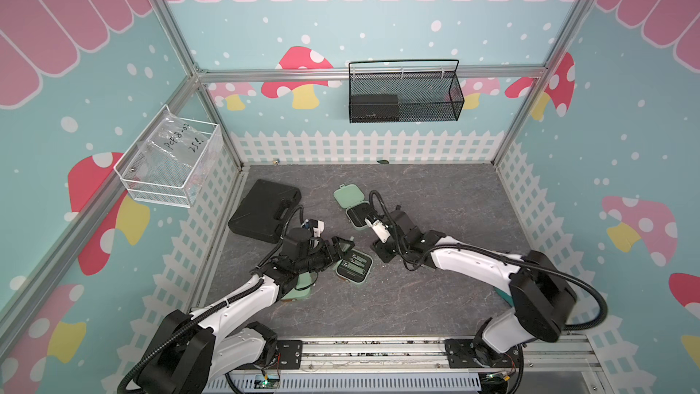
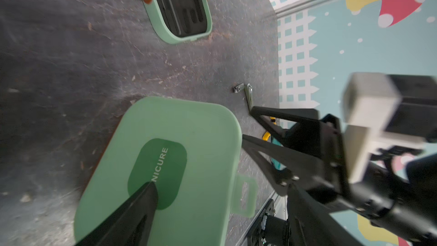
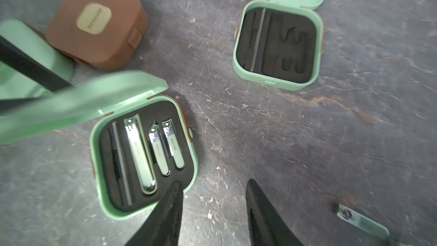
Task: Organize nail clipper sets
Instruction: Close the storage box at the center of the board.
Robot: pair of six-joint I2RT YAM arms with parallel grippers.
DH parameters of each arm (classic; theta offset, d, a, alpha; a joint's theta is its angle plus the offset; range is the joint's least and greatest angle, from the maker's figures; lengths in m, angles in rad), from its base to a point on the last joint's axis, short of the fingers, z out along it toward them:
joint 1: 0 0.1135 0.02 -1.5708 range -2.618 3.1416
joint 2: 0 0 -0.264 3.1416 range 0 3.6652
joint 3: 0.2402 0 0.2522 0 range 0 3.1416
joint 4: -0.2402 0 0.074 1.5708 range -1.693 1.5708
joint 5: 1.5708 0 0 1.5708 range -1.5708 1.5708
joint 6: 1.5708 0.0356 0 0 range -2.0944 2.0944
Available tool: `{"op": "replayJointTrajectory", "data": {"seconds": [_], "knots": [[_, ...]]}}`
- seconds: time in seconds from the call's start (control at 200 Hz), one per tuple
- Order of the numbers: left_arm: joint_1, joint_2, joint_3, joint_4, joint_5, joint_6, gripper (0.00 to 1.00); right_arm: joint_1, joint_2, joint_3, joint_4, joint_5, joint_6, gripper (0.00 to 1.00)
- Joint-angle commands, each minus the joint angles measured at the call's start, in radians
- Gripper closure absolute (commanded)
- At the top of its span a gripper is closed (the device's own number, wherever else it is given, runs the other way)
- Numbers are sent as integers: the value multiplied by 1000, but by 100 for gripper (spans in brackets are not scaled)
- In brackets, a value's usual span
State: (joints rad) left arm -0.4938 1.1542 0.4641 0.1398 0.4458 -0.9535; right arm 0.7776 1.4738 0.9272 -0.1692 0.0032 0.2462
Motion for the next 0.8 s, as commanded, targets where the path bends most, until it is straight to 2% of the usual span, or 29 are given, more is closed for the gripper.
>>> {"op": "replayJointTrajectory", "data": {"seconds": [0.0, 0.18, 0.385, 0.63, 0.796], "knots": [[-66, 59, 37, 25, 7, 24, 12, -5, -100, -96, 41, -25, 210, 50], [-122, 212, 37, 87, -10, 9, 12, -17, -175, -194, 122, -129, 391, 46], [-122, 305, 29, 149, -58, -24, 11, -16, -55, -230, 259, -238, 504, 49], [-123, 300, 76, -2, -119, 29, 11, -17, 107, -188, 331, -281, 532, 58], [-123, 262, 112, -157, -215, 77, 12, -17, 174, -197, 367, -306, 551, 61]]}}
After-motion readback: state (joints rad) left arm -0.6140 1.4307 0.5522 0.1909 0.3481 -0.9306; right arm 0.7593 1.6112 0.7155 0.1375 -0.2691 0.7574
